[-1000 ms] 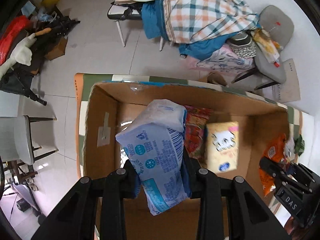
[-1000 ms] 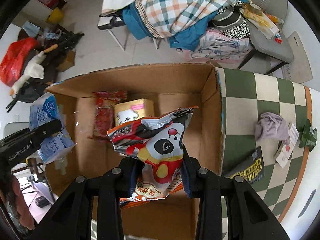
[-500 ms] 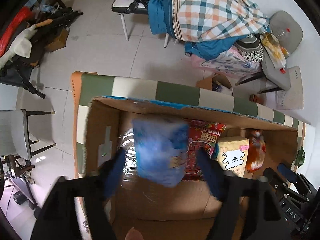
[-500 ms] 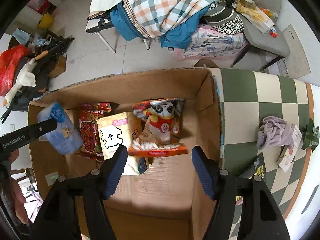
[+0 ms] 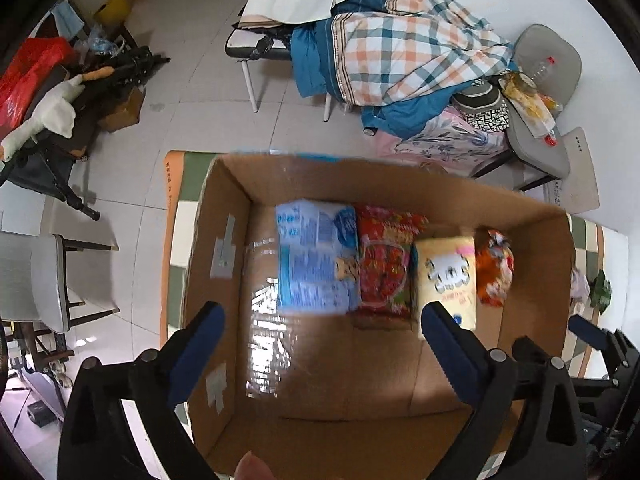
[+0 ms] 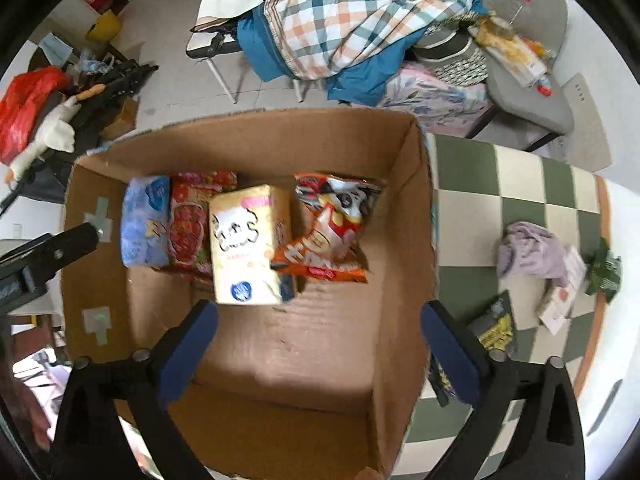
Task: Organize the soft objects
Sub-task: 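Carry both packs into the box and release them beside the others, then grasp the lilac towel with the left tool while the right tool grasps the green pack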
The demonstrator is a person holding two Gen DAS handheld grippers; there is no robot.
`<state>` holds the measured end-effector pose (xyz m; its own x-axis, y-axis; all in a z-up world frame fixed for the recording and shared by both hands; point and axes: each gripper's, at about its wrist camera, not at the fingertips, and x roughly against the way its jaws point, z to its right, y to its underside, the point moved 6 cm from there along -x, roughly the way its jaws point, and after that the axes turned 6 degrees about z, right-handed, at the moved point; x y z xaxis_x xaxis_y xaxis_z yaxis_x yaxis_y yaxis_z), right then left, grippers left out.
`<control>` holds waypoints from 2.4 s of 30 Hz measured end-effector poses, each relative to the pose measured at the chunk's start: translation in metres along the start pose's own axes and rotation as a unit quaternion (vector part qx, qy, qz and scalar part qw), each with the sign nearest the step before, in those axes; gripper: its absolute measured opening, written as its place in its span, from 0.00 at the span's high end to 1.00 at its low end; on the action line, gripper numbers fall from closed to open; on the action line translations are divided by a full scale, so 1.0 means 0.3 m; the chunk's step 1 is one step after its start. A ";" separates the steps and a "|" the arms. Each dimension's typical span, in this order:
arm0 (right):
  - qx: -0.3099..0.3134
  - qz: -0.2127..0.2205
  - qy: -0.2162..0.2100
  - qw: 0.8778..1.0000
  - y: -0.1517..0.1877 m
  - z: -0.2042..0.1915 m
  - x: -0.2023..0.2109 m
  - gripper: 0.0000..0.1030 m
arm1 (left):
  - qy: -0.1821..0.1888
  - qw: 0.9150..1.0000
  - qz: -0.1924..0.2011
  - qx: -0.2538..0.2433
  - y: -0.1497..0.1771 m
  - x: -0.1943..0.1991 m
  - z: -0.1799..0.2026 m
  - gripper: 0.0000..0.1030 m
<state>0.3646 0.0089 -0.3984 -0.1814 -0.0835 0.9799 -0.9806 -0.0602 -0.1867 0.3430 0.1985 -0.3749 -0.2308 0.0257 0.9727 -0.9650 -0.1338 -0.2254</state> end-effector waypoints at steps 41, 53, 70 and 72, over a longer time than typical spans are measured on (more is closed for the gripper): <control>-0.022 0.143 -0.070 0.987 0.518 0.168 0.652 0.00 | -0.014 0.982 0.163 -0.095 0.383 0.649 0.361 0.02; -0.201 0.093 -0.020 0.975 0.445 1.006 0.524 0.00 | -0.026 0.939 0.084 -0.332 0.156 0.294 1.082 0.02; -0.451 -0.074 -0.093 0.885 0.206 1.624 -0.132 0.00 | -0.085 0.869 -0.064 -0.482 0.121 -0.383 1.465 0.02; -0.475 -0.083 -0.086 0.872 0.191 1.643 -0.190 0.01 | -0.091 0.865 -0.073 -0.488 0.121 -0.420 1.466 0.02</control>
<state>0.3555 -0.4801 -0.4998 -0.0978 -0.3056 0.9471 -0.6260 0.7587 0.1801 0.3918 -0.2453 -0.4811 -0.1594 -0.1972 0.9673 -0.6477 0.7604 0.0483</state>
